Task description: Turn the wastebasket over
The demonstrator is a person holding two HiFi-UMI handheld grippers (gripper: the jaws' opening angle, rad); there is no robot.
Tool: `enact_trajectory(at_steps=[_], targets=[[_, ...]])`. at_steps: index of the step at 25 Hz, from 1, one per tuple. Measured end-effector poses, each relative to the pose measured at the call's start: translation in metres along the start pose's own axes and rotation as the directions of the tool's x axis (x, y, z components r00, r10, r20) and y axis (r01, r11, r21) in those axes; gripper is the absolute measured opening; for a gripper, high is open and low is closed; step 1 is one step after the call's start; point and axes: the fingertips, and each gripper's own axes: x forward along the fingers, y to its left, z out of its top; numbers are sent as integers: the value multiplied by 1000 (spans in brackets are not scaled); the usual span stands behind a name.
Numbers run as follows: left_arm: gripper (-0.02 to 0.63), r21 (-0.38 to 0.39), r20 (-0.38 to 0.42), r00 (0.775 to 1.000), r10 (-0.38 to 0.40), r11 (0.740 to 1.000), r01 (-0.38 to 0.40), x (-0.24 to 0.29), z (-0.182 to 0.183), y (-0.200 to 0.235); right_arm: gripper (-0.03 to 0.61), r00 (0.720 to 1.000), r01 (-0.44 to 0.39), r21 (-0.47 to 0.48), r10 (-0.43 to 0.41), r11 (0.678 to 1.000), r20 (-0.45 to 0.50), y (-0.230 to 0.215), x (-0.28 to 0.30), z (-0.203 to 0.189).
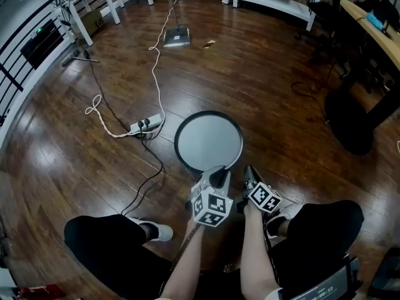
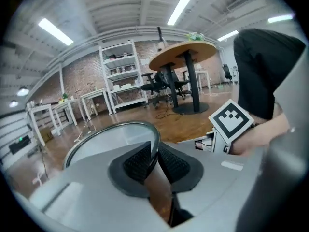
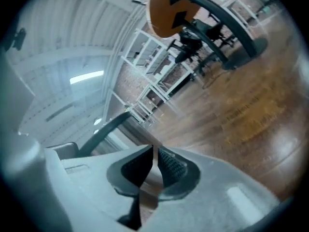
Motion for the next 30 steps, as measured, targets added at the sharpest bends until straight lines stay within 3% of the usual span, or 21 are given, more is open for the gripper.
enact_trajectory(at_steps=[3, 5, 7, 10, 13, 18, 24, 30], targets=[[77, -201, 62, 994, 86, 977, -72, -33, 9, 24, 20, 995, -87, -174, 94, 981, 32, 55, -16, 27], [92, -259, 111, 980, 164, 957, -131, -62, 17, 42, 36, 986, -141, -282, 159, 949, 42, 95, -31, 37], [100, -298, 167, 956, 240, 937, -183, -94, 28, 57, 57, 976, -188, -405, 215, 895, 23, 138, -50, 42], [123, -344, 237, 914, 330, 908, -239, -151, 47, 68, 114, 955, -238, -573, 297, 785, 11, 203, -87, 52], [143, -361, 301, 875, 378, 895, -263, -208, 65, 65, 180, 932, -220, -677, 357, 702, 67, 248, -140, 65], [215, -377, 368, 825, 430, 879, -290, -274, 72, 27, 398, 915, -178, -735, 384, 655, 121, 264, -221, 66], [335, -373, 374, 822, 429, 881, -290, -331, 65, -60, 413, 921, -164, -758, 373, 631, 111, 251, -324, 41], [348, -373, 372, 819, 436, 878, -298, -401, 54, -148, 413, 927, -148, -769, 359, 622, 111, 234, -437, 23]])
